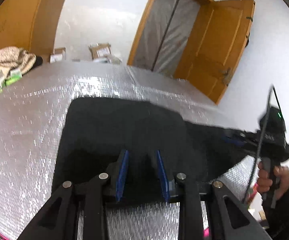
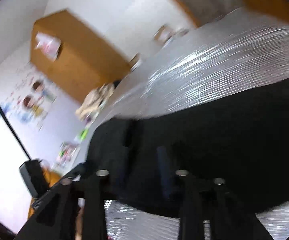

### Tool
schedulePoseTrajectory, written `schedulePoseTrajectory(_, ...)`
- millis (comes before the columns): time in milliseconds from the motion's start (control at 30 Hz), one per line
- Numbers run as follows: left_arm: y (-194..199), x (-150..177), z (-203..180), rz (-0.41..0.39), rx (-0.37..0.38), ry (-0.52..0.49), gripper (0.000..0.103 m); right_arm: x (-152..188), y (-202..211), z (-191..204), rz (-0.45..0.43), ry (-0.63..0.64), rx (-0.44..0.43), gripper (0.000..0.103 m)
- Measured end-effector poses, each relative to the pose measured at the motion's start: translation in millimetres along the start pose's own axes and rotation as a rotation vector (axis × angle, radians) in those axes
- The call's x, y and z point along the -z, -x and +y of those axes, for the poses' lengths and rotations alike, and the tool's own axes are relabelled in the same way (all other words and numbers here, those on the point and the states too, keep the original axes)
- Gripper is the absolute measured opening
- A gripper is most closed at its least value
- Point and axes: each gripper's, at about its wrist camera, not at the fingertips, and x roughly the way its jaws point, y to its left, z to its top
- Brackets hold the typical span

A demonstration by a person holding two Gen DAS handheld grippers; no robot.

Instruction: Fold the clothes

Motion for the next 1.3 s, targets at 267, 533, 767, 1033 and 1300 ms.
schedulePoseTrajectory(267,-17,-26,-45,-0.116,-0.062,-0.090,0.029,7,123,-78,-0.262,-0.185,0.318,0.041)
schedulePoseTrajectory(533,-14,-46,-72,-0.284,-0.239,-0.123,0.029,13,180,-122,-0.386,-0.340,0.552,0.046)
schedulePoseTrajectory(767,-34,-38,-63,-0.199,-0.307,-0.101,0.029,-2,187,-150,-0.376,-0.382,0.688,0.049)
schedulePoseTrajectory(1033,-56,-28,-65,-0.096,-0.311,-0.114,0.029,-17,179,-174,-0.355,-0.430,0.719,0.049)
schedulePoseTrajectory(1300,-73,-32,-77,-0.055,-0.294,-0.124,0.029,-26,172,-199,-0.340,-0.521,0.704,0.050)
